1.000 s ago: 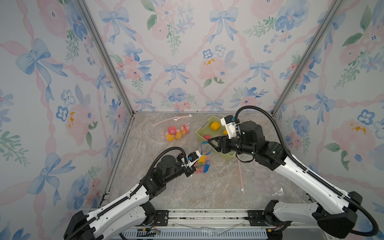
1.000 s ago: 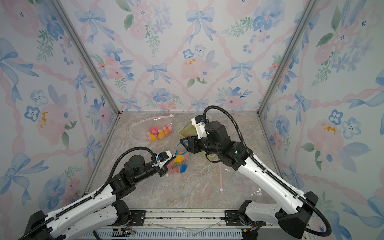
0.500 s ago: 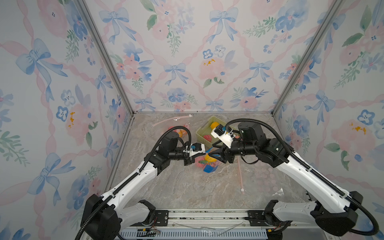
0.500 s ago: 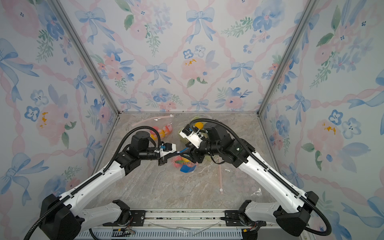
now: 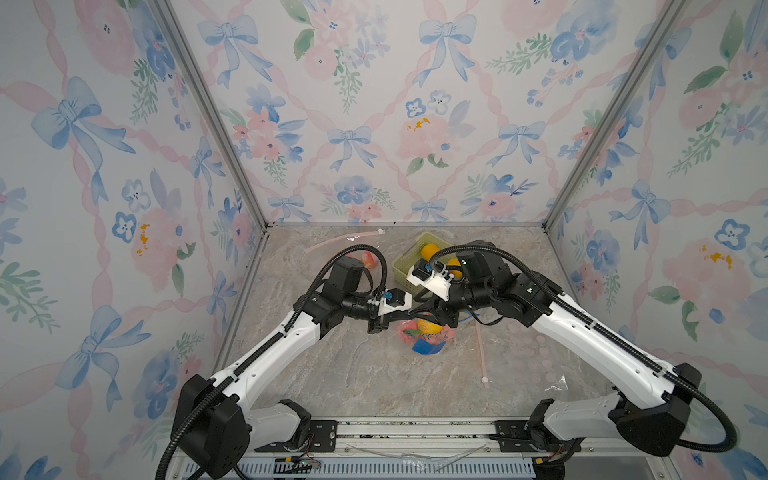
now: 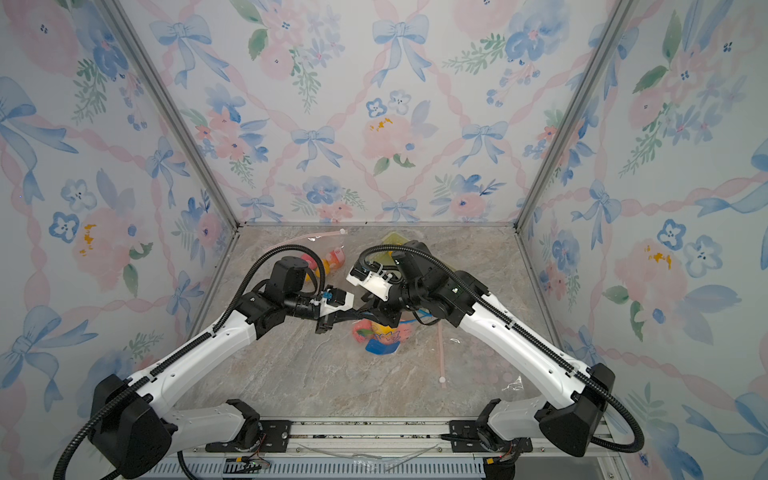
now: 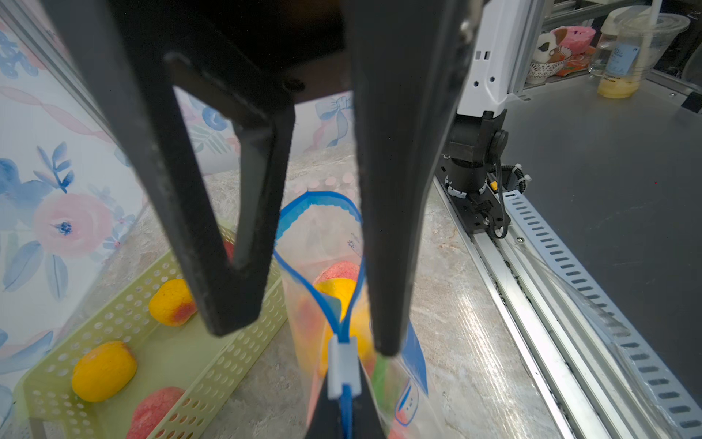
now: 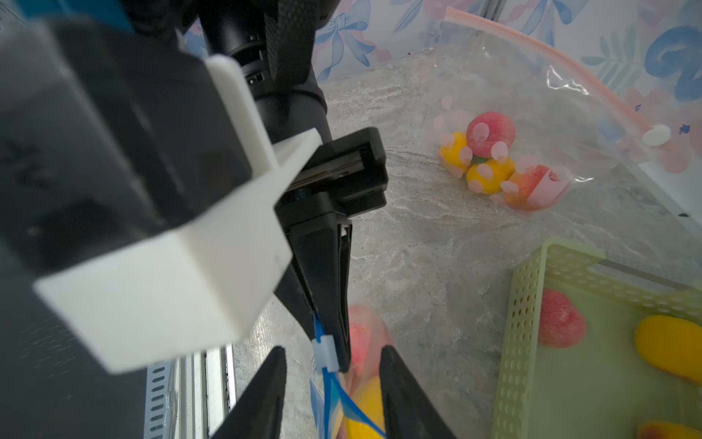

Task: Place the peach in a zip-top bag and seal the zipper
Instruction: Zip the zipper on the zipper food storage bag.

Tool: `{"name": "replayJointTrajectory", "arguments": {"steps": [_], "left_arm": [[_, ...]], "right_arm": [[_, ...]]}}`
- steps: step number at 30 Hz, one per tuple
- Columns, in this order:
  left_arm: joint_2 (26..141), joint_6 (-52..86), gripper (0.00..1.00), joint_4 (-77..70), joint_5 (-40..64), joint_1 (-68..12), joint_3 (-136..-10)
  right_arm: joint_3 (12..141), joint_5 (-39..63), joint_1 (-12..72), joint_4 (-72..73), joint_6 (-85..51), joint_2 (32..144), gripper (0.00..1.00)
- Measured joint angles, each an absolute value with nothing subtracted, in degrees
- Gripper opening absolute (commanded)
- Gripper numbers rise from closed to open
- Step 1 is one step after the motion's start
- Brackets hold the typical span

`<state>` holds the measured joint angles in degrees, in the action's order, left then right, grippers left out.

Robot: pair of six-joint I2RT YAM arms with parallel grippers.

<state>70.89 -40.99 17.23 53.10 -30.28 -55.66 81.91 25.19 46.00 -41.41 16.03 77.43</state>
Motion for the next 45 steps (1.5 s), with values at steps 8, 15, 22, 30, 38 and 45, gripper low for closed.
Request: {"name": "replayJointTrajectory", "arguments": {"steps": [8,15,22,30,38,45], "left_arm": [[71.00,-40.93,0.00,17.37,53.67,-30.28,-56.18],[71.26,-40.73,0.00,17.45,53.65,-30.22,-56.84],[71.85,-40.47,0.00,17.54,53.58,-29.95,-56.86],[71.85,-38.89,0.00,17.61,52.42,-29.23,-56.88],[71.85,-35.59,0.00,17.52,51.46,-28.03,-58.06],[71.40,-33.71,0.00,17.19,50.46,-26.70,-58.06]], "right_arm": [[81.91,25.28,46.74,-41.43,16.36,77.89,0.35],[81.89,24.64,47.31,-41.43,16.75,78.98,0.31],[81.32,23.31,47.31,-40.97,16.93,79.02,0.18],[80.01,22.70,47.29,-39.07,16.45,78.63,0.11],[79.50,21.30,46.54,-37.89,15.92,77.47,0.10],[77.93,20.62,45.84,-37.85,15.81,75.90,0.09]]}}
